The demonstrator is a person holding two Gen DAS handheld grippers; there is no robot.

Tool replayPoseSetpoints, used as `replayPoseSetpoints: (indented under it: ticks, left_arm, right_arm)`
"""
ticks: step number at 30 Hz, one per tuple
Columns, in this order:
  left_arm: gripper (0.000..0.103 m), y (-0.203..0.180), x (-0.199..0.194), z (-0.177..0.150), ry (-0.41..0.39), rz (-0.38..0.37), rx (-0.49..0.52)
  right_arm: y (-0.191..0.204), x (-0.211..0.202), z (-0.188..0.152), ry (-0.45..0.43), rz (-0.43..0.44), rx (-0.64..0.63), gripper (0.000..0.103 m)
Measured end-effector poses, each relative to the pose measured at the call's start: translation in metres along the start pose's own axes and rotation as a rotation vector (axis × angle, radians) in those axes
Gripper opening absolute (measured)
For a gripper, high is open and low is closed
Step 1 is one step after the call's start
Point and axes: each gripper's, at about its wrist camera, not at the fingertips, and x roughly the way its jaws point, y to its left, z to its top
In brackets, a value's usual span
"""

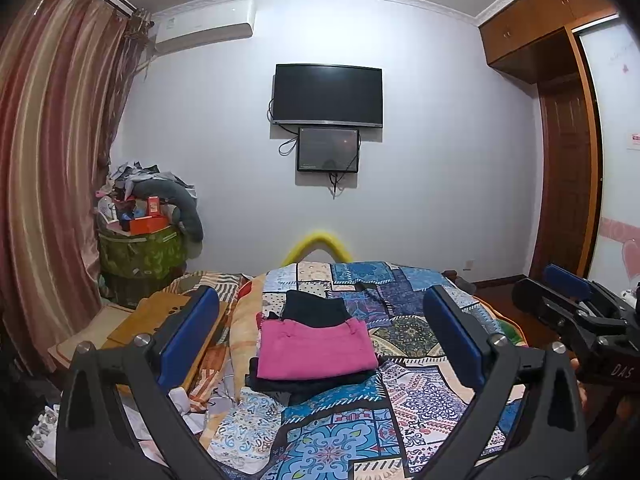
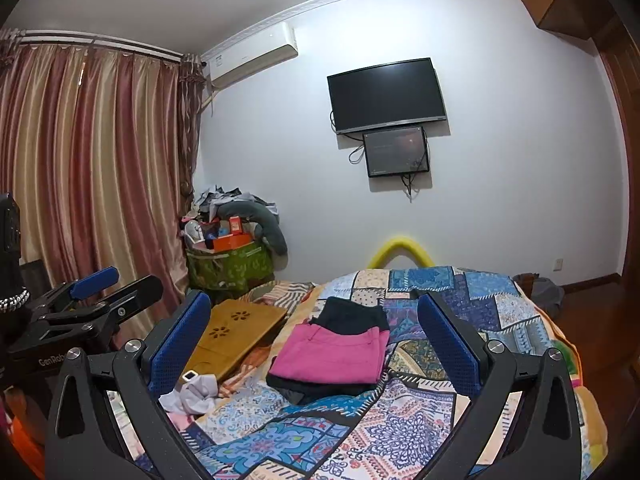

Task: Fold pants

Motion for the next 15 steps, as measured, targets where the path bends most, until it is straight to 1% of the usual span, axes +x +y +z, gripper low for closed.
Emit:
replayPoseSetpoints:
  ticks: [8, 15]
  left_arm:
    - [0.103, 0.0018, 0.0023, -0.0009, 0.000, -0.014, -0.011]
    - [0.103, 0.0004, 0.0058, -0.0011, 0.017, -0.025, -0.008]
  right_arm:
    - [-0.0011, -0.0005, -0.0005, -0.001, -0.006, 0.002, 0.103]
    - [-0.0016, -0.0014, -0.0012, -0.004, -0.020, -0.001, 0.103]
